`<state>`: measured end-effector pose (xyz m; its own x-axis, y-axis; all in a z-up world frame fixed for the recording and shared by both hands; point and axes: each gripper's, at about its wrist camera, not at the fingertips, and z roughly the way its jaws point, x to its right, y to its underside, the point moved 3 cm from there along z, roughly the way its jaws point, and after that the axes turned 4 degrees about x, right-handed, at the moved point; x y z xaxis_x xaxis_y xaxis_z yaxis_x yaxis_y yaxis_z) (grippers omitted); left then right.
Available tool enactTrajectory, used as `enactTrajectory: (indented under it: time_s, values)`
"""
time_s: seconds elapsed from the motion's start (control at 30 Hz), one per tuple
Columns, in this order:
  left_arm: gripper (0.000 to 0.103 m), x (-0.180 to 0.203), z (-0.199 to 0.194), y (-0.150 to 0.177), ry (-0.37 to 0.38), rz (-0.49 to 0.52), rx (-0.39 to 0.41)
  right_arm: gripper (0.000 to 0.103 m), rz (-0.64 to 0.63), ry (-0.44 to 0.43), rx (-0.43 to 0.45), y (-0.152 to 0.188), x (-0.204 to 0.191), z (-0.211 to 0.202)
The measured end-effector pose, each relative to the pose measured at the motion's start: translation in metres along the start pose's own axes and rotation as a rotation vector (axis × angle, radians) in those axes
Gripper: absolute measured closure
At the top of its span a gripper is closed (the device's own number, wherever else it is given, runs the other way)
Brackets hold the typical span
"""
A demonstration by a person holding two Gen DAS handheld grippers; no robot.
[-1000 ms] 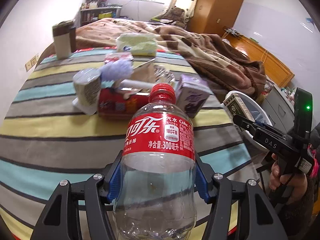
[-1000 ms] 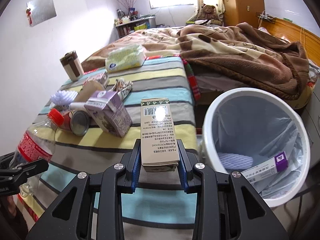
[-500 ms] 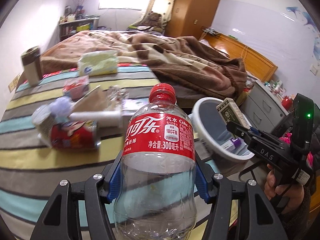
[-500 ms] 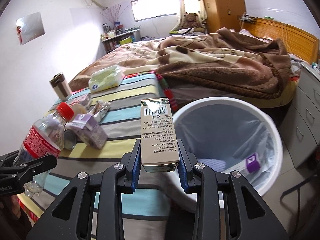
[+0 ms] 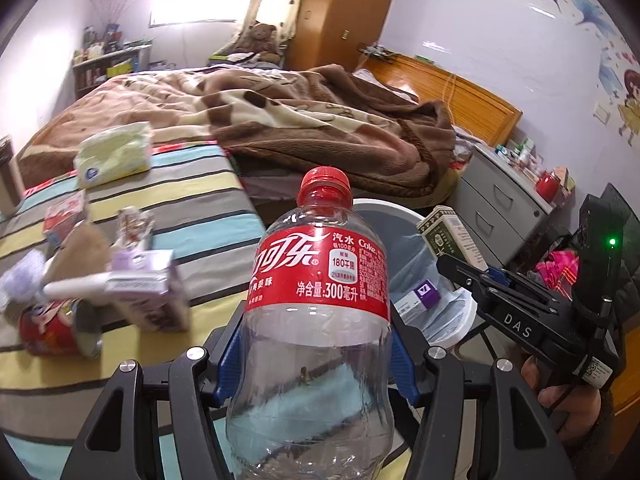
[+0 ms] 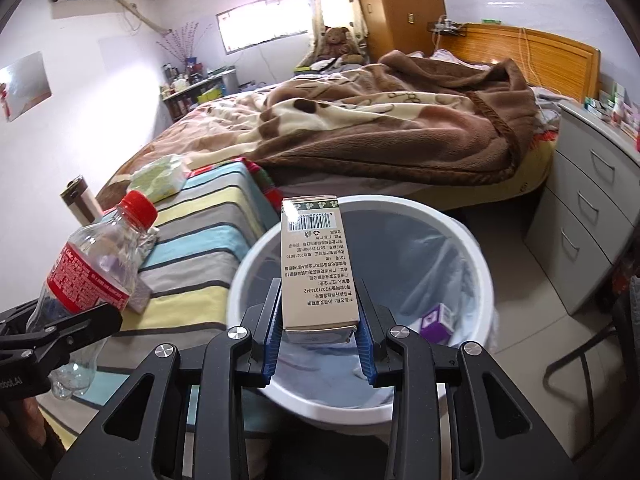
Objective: Collect trash
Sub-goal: 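Carry the bottle with the left gripper while the right gripper carries the beige box over the bin, then open the left gripper to drop the bottle while the right gripper releases the beige box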
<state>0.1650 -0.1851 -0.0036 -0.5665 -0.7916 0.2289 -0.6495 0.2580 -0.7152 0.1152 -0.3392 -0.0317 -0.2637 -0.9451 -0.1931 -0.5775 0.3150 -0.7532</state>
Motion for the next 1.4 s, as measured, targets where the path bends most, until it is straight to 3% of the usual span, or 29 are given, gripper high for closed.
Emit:
enactTrajectory:
  time_s: [0.7,1.07,1.17,1.23,1.4]
  values:
    - [0.041,0.055,0.084,-0.014,0.071,0.049,-0.107,0.069,0.032,0.075,-0.089,0.008,0.042,0.021]
    - [0.041,0.066,0.099,-0.017,0.088,0.049,-0.096,0.069,0.041,0.111,-0.109,0.010,0.051,0.029]
    - [0.040,0.067,0.099,-0.017,0.104,0.049,-0.103,0.062,0.042,0.116,-0.111,0.010,0.051,0.029]
    - [0.040,0.067,0.098,-0.017,0.104,0.046,-0.103,0.048,0.044,0.116,-0.104,0.010,0.051,0.027]
    - [0.040,0.062,0.091,-0.016,0.093,0.037,-0.096,0.048,0.041,0.111,-0.092,0.008,0.047,0.023]
